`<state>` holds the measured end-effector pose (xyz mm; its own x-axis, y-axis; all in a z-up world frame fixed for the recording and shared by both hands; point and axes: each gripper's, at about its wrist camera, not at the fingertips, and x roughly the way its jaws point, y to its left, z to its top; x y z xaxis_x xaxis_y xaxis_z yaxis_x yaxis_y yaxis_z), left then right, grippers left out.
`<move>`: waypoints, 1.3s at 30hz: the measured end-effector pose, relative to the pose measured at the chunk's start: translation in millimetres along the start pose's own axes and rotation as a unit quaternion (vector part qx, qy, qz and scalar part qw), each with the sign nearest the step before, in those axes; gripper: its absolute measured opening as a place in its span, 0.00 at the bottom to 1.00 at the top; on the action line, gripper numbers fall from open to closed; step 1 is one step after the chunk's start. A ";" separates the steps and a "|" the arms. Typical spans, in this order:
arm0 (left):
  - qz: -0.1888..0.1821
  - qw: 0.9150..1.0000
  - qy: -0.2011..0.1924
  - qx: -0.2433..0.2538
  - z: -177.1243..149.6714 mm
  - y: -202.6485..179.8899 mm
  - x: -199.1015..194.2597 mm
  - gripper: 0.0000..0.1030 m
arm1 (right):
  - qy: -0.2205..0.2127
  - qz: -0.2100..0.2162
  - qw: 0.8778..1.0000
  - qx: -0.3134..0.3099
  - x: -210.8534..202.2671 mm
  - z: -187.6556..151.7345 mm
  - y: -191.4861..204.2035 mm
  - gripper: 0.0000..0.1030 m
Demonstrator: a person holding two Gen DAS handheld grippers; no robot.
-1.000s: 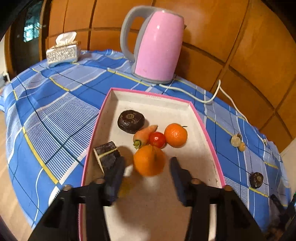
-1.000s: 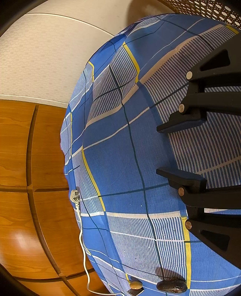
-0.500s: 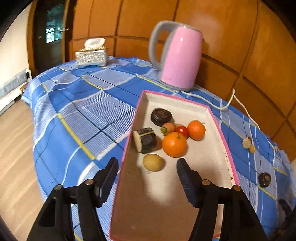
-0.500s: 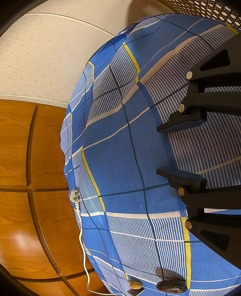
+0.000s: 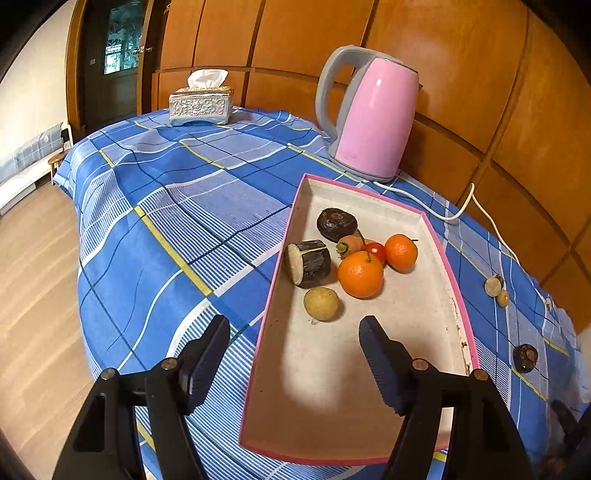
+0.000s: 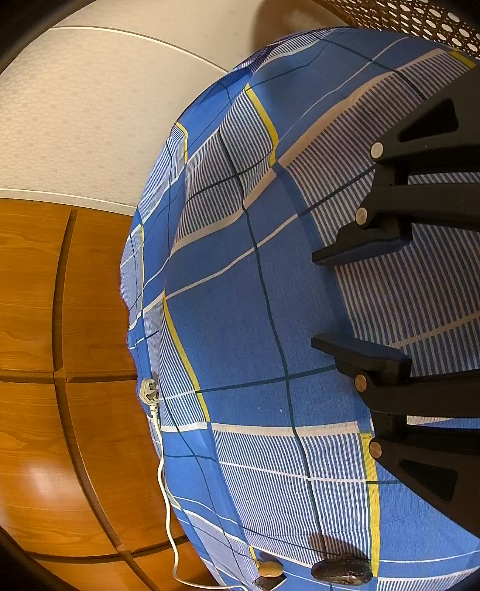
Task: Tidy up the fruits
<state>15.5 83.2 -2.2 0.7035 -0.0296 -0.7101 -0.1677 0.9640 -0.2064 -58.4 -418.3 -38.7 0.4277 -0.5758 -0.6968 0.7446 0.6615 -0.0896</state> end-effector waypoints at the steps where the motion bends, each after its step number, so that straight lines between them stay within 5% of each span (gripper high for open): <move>1: 0.001 1.000 0.000 -0.001 -0.6 0.7 -0.1 0.72 | 0.000 0.000 1.000 0.000 0.0 0.0 -0.3 0.37; 18: 0.017 1.000 -0.015 -0.017 -4.4 14.7 -8.2 0.79 | 0.000 -0.004 1.000 -0.005 -0.3 -0.3 0.0 0.37; 39: 0.011 1.000 0.018 -0.020 -17.1 17.2 8.4 0.79 | -0.002 -0.017 1.000 -0.019 -1.0 -1.1 4.0 0.37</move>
<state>6.7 94.9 -23.2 0.6746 -0.0180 -0.7380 -0.2115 0.9531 -0.2166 -56.4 -414.5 -39.1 0.4045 -0.5996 -0.6905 0.7391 0.6591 -0.1394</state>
